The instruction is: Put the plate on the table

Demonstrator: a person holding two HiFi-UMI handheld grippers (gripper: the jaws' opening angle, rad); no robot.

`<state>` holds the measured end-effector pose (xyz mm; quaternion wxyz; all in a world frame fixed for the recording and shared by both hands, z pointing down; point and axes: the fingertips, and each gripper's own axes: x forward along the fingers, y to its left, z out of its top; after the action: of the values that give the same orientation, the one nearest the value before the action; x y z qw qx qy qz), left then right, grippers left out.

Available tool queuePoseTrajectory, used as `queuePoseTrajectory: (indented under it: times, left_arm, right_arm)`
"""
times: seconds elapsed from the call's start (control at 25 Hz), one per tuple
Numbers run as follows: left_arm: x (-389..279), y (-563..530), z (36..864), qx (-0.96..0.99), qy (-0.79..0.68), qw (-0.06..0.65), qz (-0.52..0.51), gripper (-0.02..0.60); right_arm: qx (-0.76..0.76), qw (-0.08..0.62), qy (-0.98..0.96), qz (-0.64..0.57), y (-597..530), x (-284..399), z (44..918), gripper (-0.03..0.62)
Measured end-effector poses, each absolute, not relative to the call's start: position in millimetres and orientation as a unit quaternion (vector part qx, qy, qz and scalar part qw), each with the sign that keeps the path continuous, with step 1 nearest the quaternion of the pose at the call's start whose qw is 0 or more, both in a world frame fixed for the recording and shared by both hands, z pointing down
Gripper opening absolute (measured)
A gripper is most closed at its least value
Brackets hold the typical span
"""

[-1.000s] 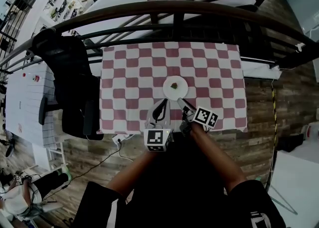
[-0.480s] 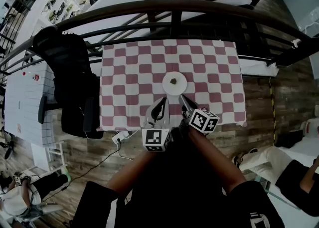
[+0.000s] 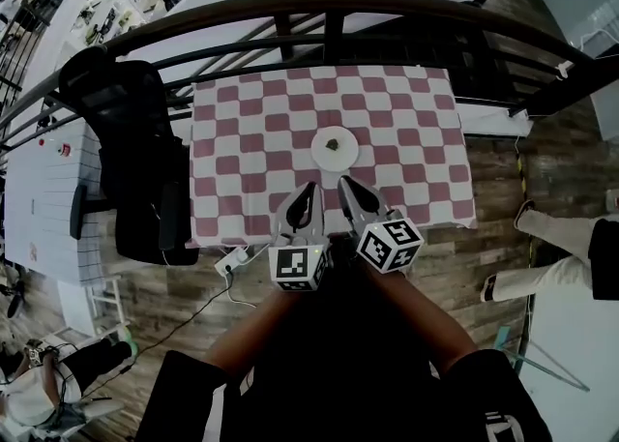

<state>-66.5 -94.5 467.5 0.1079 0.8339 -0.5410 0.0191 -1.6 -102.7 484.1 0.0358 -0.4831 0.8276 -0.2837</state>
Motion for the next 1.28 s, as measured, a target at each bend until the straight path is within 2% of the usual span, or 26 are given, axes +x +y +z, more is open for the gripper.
queuePoseTrajectory:
  times: [0.48,1.28]
  left_arm:
    - [-75.8,-76.0,442.8,0.839,-0.537,0.082,-0.003,0.008]
    - [-51.5,-50.5,429.8,0.859,-0.509,0.049,-0.007,0.008]
  right_arm:
    - [-0.551,0.004,0.820,-0.155,-71.0,9.5,448.3,-0.002]
    - [-0.583,-0.023,0.807,-0.090,-40.1,21.6,437.9,-0.002]
